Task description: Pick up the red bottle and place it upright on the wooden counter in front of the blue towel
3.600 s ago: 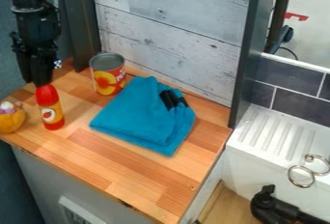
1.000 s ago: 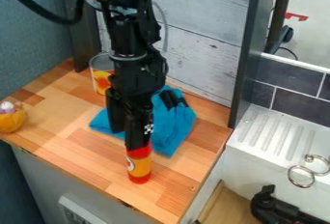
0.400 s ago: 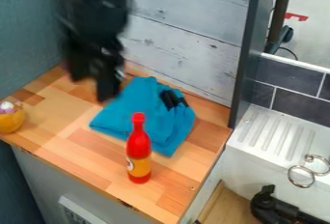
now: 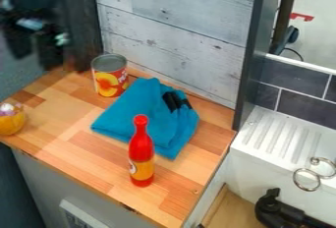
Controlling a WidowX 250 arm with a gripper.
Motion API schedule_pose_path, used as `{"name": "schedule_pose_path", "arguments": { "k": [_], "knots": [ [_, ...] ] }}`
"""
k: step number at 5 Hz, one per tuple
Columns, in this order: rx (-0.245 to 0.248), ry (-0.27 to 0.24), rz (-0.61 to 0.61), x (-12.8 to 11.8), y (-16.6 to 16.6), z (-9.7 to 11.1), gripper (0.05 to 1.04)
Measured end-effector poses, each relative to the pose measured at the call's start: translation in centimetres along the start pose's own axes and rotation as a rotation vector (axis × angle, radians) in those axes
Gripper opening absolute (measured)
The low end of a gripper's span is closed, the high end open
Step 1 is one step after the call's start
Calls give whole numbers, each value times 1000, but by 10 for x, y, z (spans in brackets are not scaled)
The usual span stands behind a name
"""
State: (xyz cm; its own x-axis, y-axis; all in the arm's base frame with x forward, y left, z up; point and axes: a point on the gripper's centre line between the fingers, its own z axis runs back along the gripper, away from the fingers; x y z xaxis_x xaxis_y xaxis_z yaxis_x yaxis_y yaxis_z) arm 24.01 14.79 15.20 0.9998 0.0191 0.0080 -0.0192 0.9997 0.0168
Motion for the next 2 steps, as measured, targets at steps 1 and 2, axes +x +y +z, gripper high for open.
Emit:
{"name": "schedule_pose_path", "arguments": {
  "k": [1,2],
  "knots": [
    [76,-40,76,2,45,-6,1002],
    [84,-46,69,6,60,-10,1003]
  ]
}}
